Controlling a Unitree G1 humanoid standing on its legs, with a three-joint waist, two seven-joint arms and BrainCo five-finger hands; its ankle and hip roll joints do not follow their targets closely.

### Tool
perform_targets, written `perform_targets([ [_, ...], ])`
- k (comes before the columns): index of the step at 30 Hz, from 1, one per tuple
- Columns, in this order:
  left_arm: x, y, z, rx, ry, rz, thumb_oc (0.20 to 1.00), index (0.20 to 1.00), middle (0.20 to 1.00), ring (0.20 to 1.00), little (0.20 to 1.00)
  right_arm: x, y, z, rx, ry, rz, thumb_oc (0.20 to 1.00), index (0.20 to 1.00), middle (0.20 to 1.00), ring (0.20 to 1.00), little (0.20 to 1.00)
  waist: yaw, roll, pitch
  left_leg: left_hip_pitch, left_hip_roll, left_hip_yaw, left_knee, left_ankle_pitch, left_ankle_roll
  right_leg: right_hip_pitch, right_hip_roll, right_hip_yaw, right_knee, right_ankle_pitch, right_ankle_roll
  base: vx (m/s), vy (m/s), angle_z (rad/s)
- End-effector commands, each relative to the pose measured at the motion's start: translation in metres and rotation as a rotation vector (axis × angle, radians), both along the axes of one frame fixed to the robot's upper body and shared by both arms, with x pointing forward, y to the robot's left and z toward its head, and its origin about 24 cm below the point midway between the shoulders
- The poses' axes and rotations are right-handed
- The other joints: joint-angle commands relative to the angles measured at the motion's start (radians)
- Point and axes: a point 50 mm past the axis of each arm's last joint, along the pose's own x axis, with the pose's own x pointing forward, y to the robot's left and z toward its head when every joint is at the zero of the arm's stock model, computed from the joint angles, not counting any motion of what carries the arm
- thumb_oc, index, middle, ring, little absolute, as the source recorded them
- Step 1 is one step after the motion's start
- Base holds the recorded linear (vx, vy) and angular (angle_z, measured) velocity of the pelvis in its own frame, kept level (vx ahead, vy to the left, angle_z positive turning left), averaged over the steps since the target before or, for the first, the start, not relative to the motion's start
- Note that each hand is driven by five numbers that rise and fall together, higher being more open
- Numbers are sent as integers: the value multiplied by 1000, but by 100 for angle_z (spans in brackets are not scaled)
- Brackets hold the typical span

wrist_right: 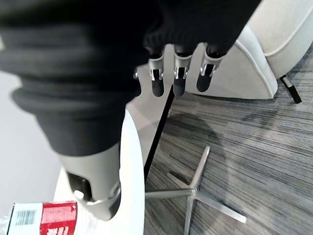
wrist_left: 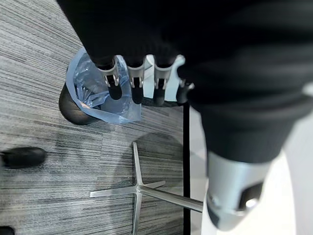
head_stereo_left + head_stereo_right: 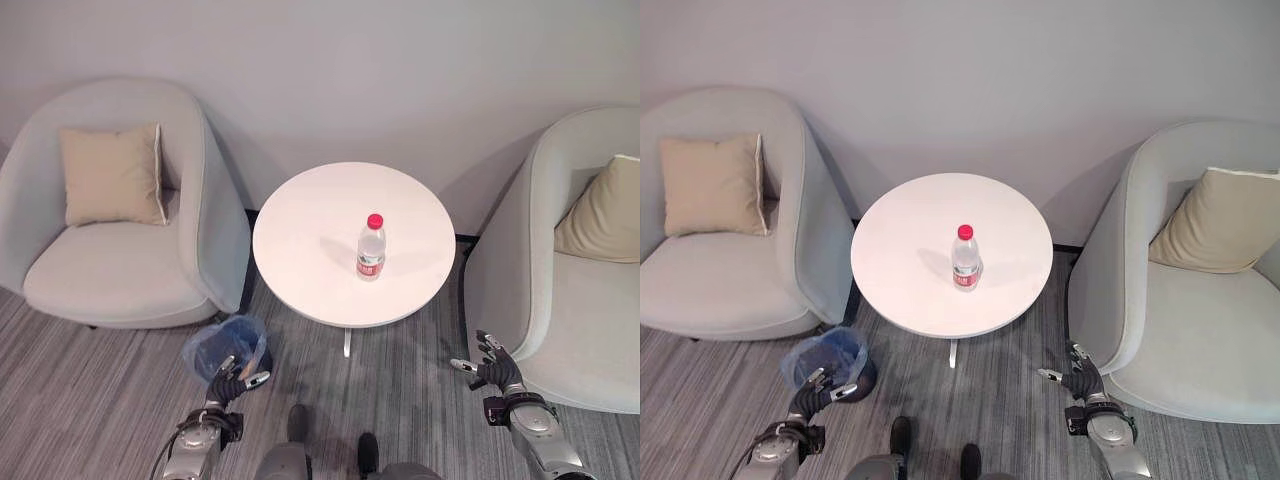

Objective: Gather garbage on tea table into small bin, then transfer packed bag to large trash can.

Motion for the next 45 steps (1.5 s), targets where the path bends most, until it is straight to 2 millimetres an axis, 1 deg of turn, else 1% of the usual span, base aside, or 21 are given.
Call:
perform_targets([
  [1,6,5,7,15,-55,-4,1000,1000,1000,1000,1000,16,-8,38,-102,-182,49,1000,1000,1000,1000,1000,23,11,-24,99,2,40,-17,-28,7,-62,-99,-3,171,-140,143,264,342,-34],
  [2,3,8,7,30,-44,-13,1000,1000,1000,1000,1000,21,-6,48,-127,-228,75,1000,1000,1000,1000,1000,24,10,-37,117,-8,54,-28,-41,18,-57,-116,8,152,-127,156,166,229,-28],
  [3,3,8,6,30,-44,-13,1000,1000,1000,1000,1000,21,-6,48,-128,-227,75,1000,1000,1000,1000,1000,25,10,-37,118,-8,55,-29,-41,19,-57,-116,10,151,-126,157,105,184,-23],
  [4,3,9,8,41,-51,-21,1000,1000,1000,1000,1000,27,-4,57,-140,-267,98,1000,1000,1000,1000,1000,28,10,-42,126,-14,65,-33,-50,26,-55,-126,13,140,-118,165,53,106,-23],
  [6,3,10,9,45,-52,-25,1000,1000,1000,1000,1000,29,-2,59,-146,-276,111,1000,1000,1000,1000,1000,31,10,-45,134,-16,73,-37,-55,31,-55,-132,18,134,-114,169,54,115,-15],
  [7,4,13,12,55,-63,-32,1000,1000,1000,1000,1000,40,3,71,-172,-317,165,1000,1000,1000,1000,1000,39,9,-48,139,-26,81,-35,-66,40,-53,-145,24,123,-102,180,64,156,-3],
  [8,3,15,12,63,-61,-39,1000,1000,1000,1000,1000,46,9,75,-189,-331,208,1000,1000,1000,1000,1000,45,9,-53,144,-30,89,-37,-73,47,-54,-153,29,115,-96,184,64,156,-1],
  [10,3,17,12,69,-57,-44,1000,1000,1000,1000,1000,50,11,79,-212,-340,238,1000,1000,1000,1000,1000,51,8,-57,148,-34,90,-38,-77,50,-51,-156,30,109,-93,186,57,72,-23],
  [13,-1,19,12,80,-46,-58,1000,1000,1000,1000,1000,65,22,93,-253,-387,306,1000,1000,1000,1000,1000,68,6,-61,150,-42,87,-36,-87,58,-50,-165,26,97,-85,193,59,51,-11],
  [16,-4,19,10,81,-36,-66,1000,1000,1000,1000,1000,75,28,98,-277,-401,326,1000,1000,1000,1000,1000,85,5,-60,146,-46,83,-32,-91,62,-47,-170,21,88,-82,195,46,22,-2],
  [22,-6,20,8,76,-21,-64,1000,1000,1000,1000,1000,92,33,106,-253,-442,270,1000,1000,1000,1000,1000,114,4,-55,136,-52,68,-28,-93,66,-47,-172,11,78,-83,194,46,1,4],
  [28,-7,20,10,59,-32,-62,1000,1000,1000,1000,1000,98,27,99,-211,-411,195,1000,1000,1000,1000,1000,135,19,-29,103,-55,49,-23,-85,64,-71,-174,-4,81,-82,192,-8,-19,13],
  [32,1,19,17,45,-76,-66,1000,1000,1000,1000,1000,113,31,112,-194,-447,191,1000,1000,1000,1000,1000,155,40,7,43,-60,26,-10,-70,61,-120,-175,-15,90,-76,188,-93,-13,15],
  [34,10,15,24,24,-124,-76,1000,1000,1000,1000,1000,128,34,128,-176,-498,170,1000,1000,1000,1000,1000,172,58,36,-2,-65,9,-4,-55,58,-160,-174,-22,98,-71,184,-94,-3,16],
  [36,12,15,25,20,-131,-76,1000,1000,1000,1000,1000,131,34,132,-169,-507,161,1000,1000,1000,1000,1000,174,60,40,-11,-65,6,-4,-52,58,-167,-173,-22,100,-71,184,-49,5,13],
  [37,15,15,28,13,-150,-72,1000,1000,1000,1000,1000,138,37,142,-148,-543,149,1000,1000,1000,1000,1000,185,65,52,-27,-67,-2,-4,-45,57,-182,-171,-24,103,-69,182,-39,2,24],
  [38,16,15,28,10,-153,-71,1000,1000,1000,1000,1000,141,36,145,-148,-548,140,1000,1000,1000,1000,1000,189,67,55,-34,-68,-5,-6,-41,56,-188,-170,-25,103,-70,181,-33,3,15],
  [39,16,14,28,7,-155,-71,1000,1000,1000,1000,1000,143,36,147,-147,-554,132,799,799,799,799,799,192,68,57,-39,-68,-9,-7,-39,55,-191,-169,-27,103,-69,180,-5,0,-3],
  [40,16,15,29,5,-157,-68,1000,1000,1000,1000,1000,146,35,151,-141,-568,121,344,344,344,344,344,197,69,60,-42,-70,-13,-10,-36,55,-193,-168,-28,101,-68,180,2,0,-3],
  [41,16,15,29,8,-161,-70,1000,1000,1000,1000,1000,148,35,156,-137,-581,113,200,200,200,200,200,203,70,63,-48,-70,-16,-10,-33,53,-195,-167,-31,98,-66,179,-3,-3,8],
  [45,16,18,29,9,-162,-45,1000,1000,1000,1000,1000,149,33,176,-103,-681,81,200,200,200,200,200,208,64,70,-58,-68,-20,-17,-26,48,-199,-159,-35,85,-64,178,0,-13,8],
])
